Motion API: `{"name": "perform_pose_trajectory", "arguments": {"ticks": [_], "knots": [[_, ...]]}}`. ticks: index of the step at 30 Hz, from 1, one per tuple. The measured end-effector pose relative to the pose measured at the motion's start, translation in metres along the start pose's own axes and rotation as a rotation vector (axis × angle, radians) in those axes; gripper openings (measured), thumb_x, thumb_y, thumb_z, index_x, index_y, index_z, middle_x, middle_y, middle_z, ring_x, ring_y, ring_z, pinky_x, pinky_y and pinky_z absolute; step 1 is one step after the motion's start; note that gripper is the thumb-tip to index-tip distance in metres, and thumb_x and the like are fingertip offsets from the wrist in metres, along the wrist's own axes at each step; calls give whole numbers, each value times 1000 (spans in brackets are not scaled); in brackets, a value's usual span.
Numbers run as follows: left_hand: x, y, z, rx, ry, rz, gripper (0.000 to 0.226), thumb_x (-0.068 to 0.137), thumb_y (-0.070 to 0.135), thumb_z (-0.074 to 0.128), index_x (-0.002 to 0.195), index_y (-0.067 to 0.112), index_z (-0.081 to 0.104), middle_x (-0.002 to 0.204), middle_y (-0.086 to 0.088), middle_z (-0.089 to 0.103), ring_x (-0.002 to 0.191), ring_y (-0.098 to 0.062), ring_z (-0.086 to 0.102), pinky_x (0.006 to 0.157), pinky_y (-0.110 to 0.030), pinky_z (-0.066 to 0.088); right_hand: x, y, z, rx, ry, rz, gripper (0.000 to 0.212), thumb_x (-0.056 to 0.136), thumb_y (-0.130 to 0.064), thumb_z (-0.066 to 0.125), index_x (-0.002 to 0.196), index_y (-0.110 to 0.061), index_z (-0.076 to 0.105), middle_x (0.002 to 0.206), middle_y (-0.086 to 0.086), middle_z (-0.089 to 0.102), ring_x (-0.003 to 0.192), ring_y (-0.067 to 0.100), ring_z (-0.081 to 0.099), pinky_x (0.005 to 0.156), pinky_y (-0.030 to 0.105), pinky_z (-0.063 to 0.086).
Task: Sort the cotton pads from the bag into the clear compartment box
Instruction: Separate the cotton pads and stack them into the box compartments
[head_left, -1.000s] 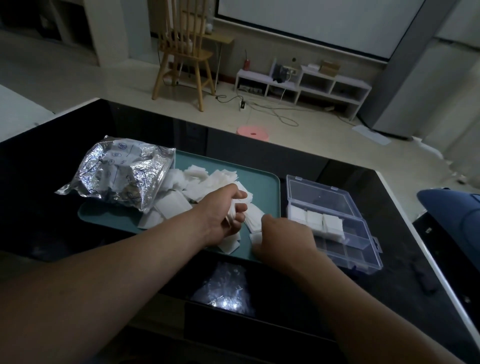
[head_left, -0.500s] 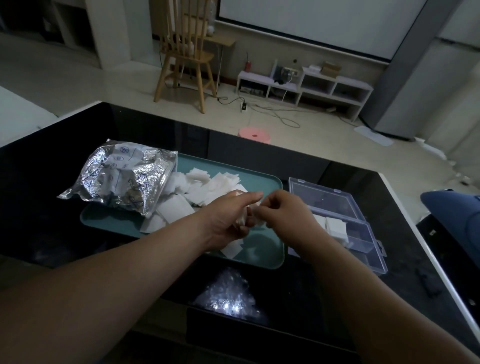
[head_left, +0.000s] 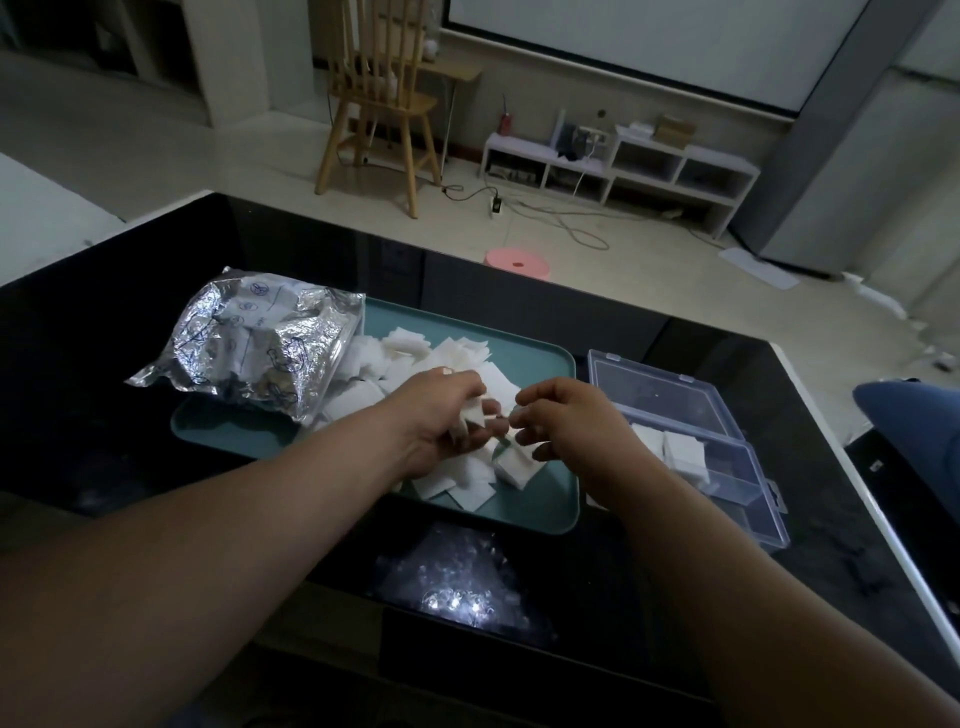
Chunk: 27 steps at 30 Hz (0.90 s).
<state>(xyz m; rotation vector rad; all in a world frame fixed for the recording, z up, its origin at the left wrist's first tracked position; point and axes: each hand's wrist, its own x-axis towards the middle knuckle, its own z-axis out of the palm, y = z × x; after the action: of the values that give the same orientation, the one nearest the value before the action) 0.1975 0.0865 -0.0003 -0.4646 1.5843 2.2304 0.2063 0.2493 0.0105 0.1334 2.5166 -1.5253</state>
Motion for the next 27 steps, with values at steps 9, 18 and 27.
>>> {"name": "perform_pose_trajectory", "arguments": {"ticks": [9, 18, 27], "knots": [[1, 28, -19, -163, 92, 80, 14, 94, 11, 70, 95, 18, 58, 90, -6, 51, 64, -15, 51, 44, -18, 47, -5, 8, 13, -784, -43, -163, 28, 90, -26, 66, 119, -28, 63, 113, -4, 68, 101, 21, 65, 90, 40, 56], [0, 20, -12, -21, 57, 52, 6, 97, 19, 66, 97, 18, 60, 88, -6, 57, 59, -13, 48, 39, -17, 34, 2, 11, 1, -980, -18, -79, 41, 95, -46, 65, 129, -25, 56, 120, 1, 67, 103, 22, 65, 87, 40, 56], [7, -7, 3, 68, -35, 43, 6, 100, 15, 61, 101, 16, 55, 80, -9, 57, 56, -16, 56, 46, -21, 46, 14, 16, 0, -926, 194, -168, 17, 102, -20, 50, 95, -16, 65, 95, 4, 70, 83, 24, 67, 79, 45, 60]]}}
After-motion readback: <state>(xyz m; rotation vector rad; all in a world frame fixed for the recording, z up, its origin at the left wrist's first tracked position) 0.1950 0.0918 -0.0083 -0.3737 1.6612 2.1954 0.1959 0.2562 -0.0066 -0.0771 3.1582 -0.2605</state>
